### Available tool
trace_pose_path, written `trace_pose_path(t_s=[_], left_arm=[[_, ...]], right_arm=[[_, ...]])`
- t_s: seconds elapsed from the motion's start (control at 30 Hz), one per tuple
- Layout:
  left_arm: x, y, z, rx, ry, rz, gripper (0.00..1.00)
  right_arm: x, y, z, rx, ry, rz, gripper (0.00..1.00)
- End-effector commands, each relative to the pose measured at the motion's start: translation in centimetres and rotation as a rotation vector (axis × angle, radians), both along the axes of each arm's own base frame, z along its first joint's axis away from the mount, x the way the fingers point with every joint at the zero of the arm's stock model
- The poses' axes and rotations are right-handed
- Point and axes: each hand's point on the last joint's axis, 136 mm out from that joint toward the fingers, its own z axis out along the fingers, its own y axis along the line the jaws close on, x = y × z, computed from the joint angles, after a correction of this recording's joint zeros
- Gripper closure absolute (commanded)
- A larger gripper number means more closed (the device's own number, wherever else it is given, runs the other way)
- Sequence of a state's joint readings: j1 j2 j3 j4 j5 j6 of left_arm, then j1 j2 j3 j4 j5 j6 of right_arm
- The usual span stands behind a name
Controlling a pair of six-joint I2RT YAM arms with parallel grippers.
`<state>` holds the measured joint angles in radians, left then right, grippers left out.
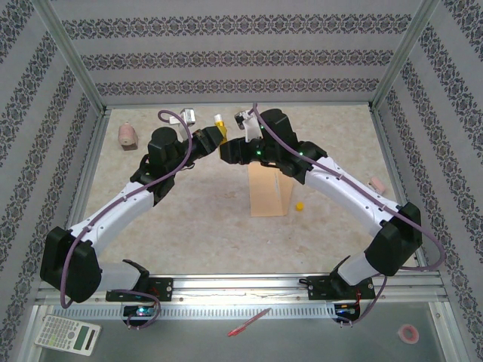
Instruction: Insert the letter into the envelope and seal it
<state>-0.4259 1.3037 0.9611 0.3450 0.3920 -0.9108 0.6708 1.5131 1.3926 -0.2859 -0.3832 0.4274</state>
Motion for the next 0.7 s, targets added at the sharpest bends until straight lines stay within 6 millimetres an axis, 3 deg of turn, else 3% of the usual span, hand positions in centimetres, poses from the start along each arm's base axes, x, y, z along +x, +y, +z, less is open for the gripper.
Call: trace_pose_path(t_s=[0.0,0.67], left_arm=[[-0.7,-0.8,2.2,-0.056,-0.06,-0.038,1.0],[-1.3,-1.4,2.5,-0.094,-0.066,-0.091,1.0]], right_arm=[[0.3,0.0,0.4,0.036,-0.003,-0.006,0.56],[0.6,-0.8,2.4,0.144,-0.039,0.022,0.81]])
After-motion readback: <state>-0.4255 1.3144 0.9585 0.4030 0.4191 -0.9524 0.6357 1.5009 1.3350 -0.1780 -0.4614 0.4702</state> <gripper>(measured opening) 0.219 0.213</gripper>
